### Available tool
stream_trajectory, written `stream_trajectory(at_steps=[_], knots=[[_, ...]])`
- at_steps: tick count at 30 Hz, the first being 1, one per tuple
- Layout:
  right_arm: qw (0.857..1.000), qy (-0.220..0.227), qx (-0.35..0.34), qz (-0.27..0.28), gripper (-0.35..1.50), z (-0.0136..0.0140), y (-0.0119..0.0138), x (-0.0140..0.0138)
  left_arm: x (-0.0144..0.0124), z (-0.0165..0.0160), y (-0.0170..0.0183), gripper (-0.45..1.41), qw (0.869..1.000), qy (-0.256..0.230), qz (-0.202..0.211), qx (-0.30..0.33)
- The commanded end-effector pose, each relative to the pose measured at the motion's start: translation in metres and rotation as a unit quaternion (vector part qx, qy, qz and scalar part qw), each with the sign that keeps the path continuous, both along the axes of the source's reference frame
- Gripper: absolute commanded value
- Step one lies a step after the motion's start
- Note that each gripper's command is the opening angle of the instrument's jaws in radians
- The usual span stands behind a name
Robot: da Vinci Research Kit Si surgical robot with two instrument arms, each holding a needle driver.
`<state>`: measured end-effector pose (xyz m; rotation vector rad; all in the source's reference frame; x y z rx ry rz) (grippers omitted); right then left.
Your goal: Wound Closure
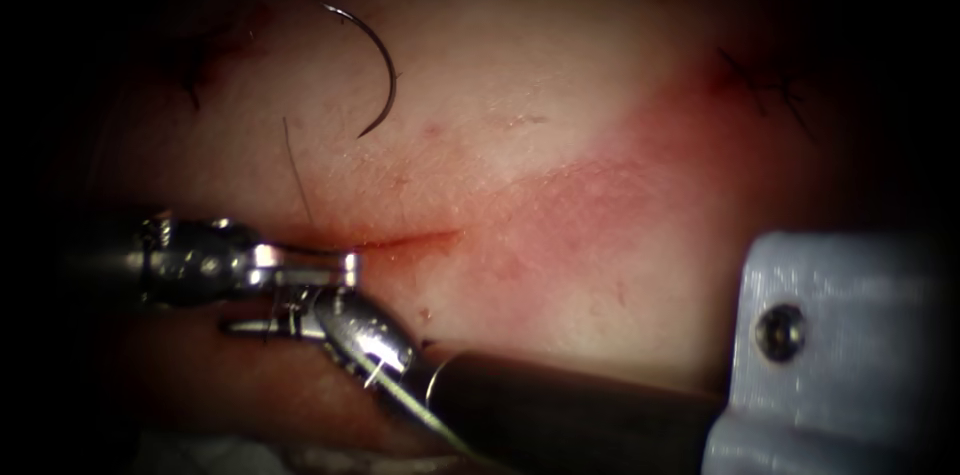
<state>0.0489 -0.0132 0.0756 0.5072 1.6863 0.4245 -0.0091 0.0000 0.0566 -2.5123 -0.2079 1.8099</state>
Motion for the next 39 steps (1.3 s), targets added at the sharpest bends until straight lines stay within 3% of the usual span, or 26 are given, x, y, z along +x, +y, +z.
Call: stream_trajectory(at_steps=[1,8,9,18,19,22,23,26,34,39], knots=[[1.0,0.008,0.0,-0.014,0.29,0.0005,-0.0009,0.0006,-0.0004,0.0011,0.0,-0.45,1.0,0.003,0.001,0.002],[0.999,0.021,0.001,-0.034,0.2,0.0001,-0.0014,0.0002,0.0013,0.0067,0.0038,-0.45,1.0,0.023,0.003,0.0],[0.999,0.022,0.001,-0.035,0.2,-0.0001,-0.0016,0.0003,0.0016,0.0087,0.0045,-0.45,1.0,0.029,0.003,0.005],[0.998,0.05,0.004,-0.023,0.24,-0.0008,-0.0019,0.0,0.002,0.0157,0.0035,-0.45,0.999,0.045,0.008,0.001],[0.998,0.052,0.005,-0.022,0.46,-0.0009,-0.0019,0.0,0.0021,0.0168,0.0032,-0.45,0.999,0.048,0.009,0.001],[0.998,0.052,0.005,-0.023,0.71,-0.001,-0.002,0.0001,0.0021,0.0179,0.0029,-0.45,0.999,0.051,0.011,0.005],[0.998,0.052,0.005,-0.023,0.98,-0.001,-0.002,0.0001,0.0022,0.0182,0.0027,-0.45,0.999,0.052,0.011,0.003],[0.998,0.053,0.015,-0.024,1.2,-0.0014,-0.0019,0.0002,0.0022,0.0186,0.002,-0.45,0.999,0.053,0.011,0.0],[0.997,0.076,0.026,-0.008,1.2,-0.0027,-0.001,0.0,0.0033,0.0207,-0.0007,-0.45,0.998,0.056,0.015,-0.007],[0.996,0.083,0.032,0.008,1.18,-0.0032,-0.0002,-0.0005,0.0065,0.0214,-0.0019,-0.45,0.998,0.056,0.004,-0.002]])
